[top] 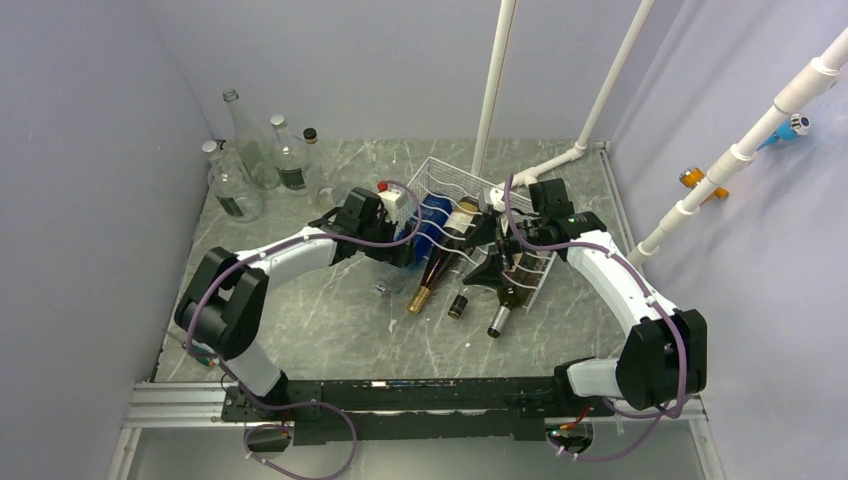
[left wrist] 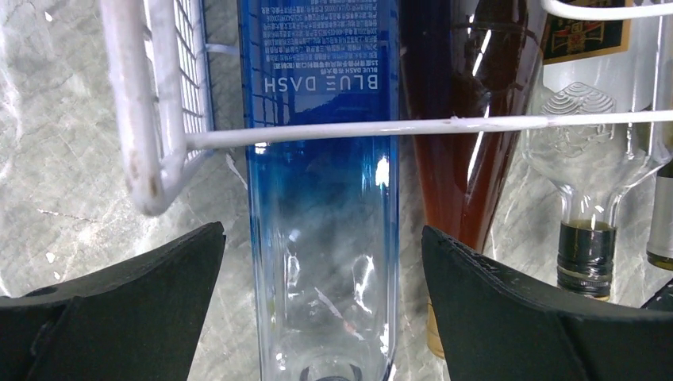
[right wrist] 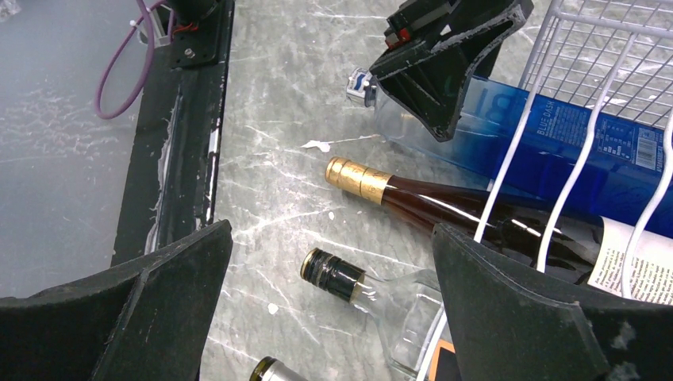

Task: Take the wine bottle off the wine rack
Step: Pick up the wine bottle from the wine rack.

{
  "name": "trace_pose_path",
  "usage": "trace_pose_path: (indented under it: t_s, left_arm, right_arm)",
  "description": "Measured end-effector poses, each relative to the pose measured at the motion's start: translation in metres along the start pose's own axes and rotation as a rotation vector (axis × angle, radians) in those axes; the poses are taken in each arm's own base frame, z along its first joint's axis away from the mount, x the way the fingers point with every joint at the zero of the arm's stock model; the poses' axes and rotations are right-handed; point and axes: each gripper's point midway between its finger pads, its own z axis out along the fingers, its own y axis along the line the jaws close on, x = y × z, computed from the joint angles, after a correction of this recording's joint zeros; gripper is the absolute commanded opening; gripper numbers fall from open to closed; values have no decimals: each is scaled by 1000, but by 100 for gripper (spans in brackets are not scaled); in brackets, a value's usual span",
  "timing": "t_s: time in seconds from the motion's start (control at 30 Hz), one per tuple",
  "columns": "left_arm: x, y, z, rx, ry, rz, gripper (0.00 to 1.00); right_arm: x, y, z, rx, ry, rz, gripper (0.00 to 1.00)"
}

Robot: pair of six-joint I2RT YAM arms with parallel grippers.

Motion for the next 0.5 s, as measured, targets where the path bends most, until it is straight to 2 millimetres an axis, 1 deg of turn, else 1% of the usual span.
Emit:
trace_pose_path:
  t_s: [0.23, 0.5]
  left_arm:
    - [3, 3, 12, 1, -4, 0, 91]
    - [13, 8, 25, -1, 23, -7, 87]
  right_arm:
    - [0, 0, 0, 0, 0, -1, 100]
    - [0, 0, 0, 0, 1, -5, 100]
